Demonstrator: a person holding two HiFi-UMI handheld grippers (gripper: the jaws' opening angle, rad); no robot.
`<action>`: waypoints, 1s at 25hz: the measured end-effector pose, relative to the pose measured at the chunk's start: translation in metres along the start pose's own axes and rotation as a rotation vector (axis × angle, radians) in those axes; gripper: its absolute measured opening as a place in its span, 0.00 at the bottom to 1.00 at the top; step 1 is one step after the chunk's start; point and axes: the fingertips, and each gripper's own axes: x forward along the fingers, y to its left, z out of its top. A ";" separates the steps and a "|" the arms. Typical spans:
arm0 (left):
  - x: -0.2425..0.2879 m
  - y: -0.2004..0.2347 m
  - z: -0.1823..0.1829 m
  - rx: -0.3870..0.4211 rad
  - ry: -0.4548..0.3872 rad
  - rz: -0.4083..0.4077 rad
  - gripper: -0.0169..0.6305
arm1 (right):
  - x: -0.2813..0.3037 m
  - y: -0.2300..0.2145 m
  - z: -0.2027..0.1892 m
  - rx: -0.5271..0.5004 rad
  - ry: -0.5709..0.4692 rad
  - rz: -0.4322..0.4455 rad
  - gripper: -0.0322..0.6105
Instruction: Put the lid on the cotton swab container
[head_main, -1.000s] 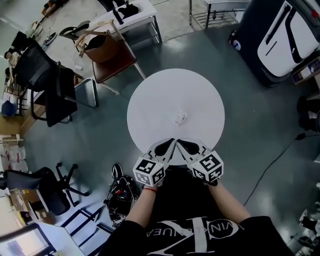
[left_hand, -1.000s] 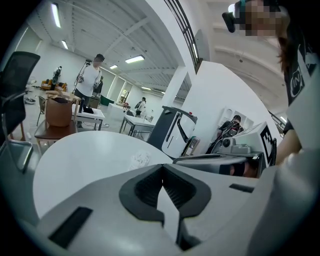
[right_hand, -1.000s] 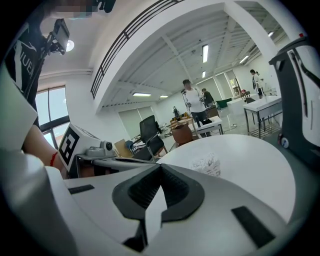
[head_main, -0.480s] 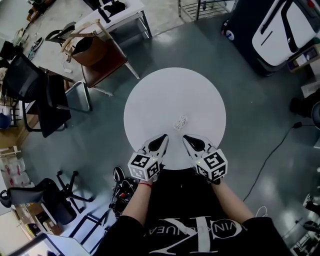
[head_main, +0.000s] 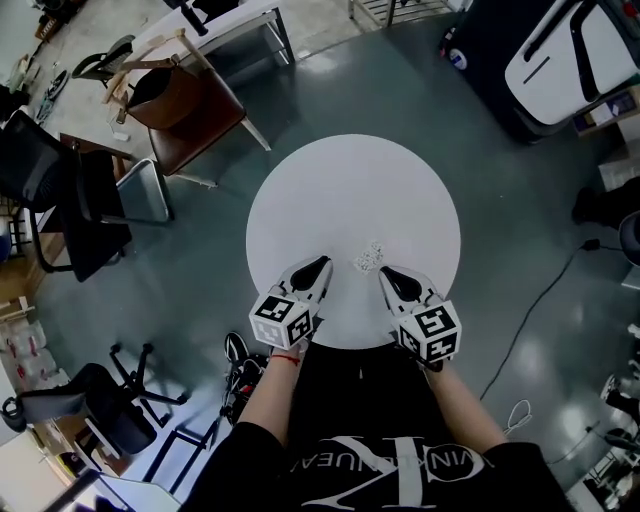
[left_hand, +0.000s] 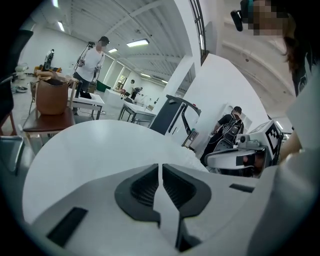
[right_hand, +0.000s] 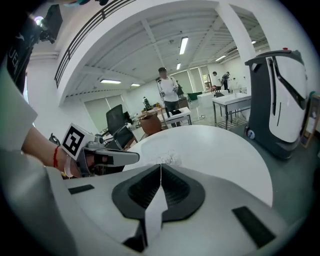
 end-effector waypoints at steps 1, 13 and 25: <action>0.003 0.004 0.001 0.004 0.003 -0.003 0.04 | 0.001 -0.002 0.001 0.005 0.000 -0.008 0.05; 0.040 0.013 0.026 0.047 -0.012 -0.116 0.04 | 0.015 -0.007 0.005 0.033 0.002 -0.038 0.05; 0.033 -0.031 0.048 0.258 -0.030 -0.269 0.04 | 0.018 -0.008 0.005 0.037 -0.015 -0.023 0.05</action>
